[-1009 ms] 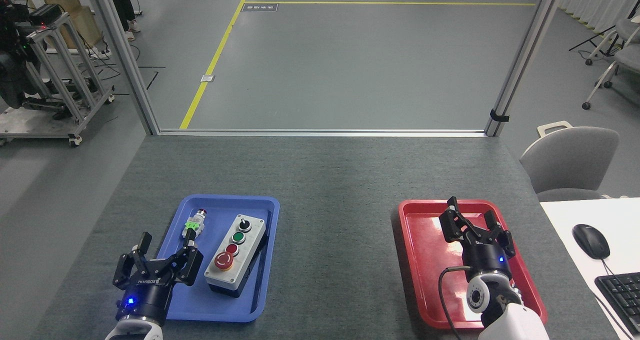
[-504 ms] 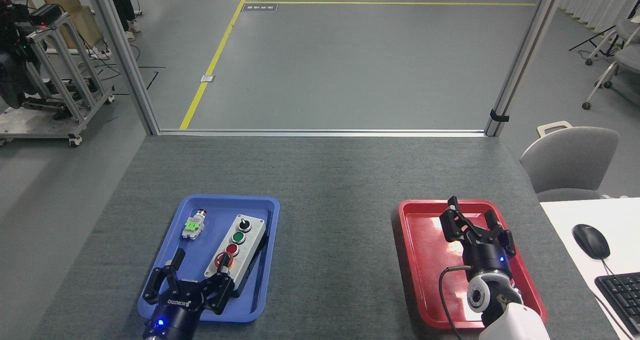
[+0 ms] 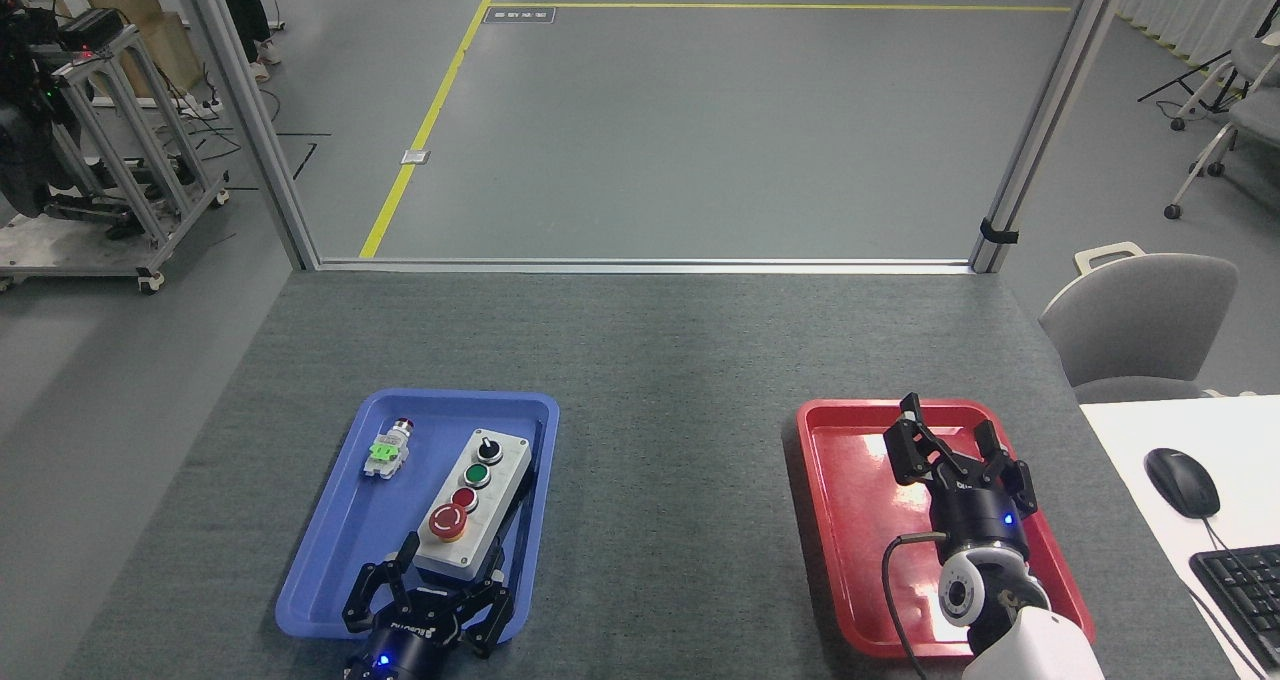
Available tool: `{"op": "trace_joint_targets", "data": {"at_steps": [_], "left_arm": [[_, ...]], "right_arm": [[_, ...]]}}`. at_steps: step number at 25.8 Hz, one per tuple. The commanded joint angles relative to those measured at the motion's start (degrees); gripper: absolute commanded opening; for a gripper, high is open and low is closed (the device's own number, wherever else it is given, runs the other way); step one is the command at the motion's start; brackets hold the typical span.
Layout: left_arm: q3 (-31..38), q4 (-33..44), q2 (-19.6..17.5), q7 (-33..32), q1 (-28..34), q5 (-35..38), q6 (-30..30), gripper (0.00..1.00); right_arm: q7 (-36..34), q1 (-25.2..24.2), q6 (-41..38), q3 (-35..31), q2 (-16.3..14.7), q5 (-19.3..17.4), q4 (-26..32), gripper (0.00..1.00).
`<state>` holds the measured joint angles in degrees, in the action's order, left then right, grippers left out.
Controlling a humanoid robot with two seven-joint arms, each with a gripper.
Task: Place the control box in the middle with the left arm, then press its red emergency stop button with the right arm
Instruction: 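Close the left gripper on the near end of the control box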
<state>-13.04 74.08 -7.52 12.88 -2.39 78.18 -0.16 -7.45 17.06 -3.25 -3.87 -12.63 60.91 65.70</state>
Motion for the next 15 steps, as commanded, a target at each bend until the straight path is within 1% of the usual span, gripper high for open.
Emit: {"op": "trace_joint_targets", "data": {"at_steps": [1,6,15], "left_arm": [[-0.23,-3.77,0.49,-0.05,-2.18,0.04,0.07,0.99],[-0.14,-7.63,0.40,0.04,-4.38,-0.14,0.07,0.99],[0.38,-7.99,-0.48,0.21,-5.08,-0.84,0.07,0.99]], "right_arm": [[-0.28,-0.01,-0.09,0.00,-0.03,0.00,-0.05,1.00],[-0.28,-0.01,0.00,0.00,-0.03,0.00,-0.05,1.00],[-0.28,-0.01,-0.09,0.00,-0.03,-0.09,0.04,1.00]]}}
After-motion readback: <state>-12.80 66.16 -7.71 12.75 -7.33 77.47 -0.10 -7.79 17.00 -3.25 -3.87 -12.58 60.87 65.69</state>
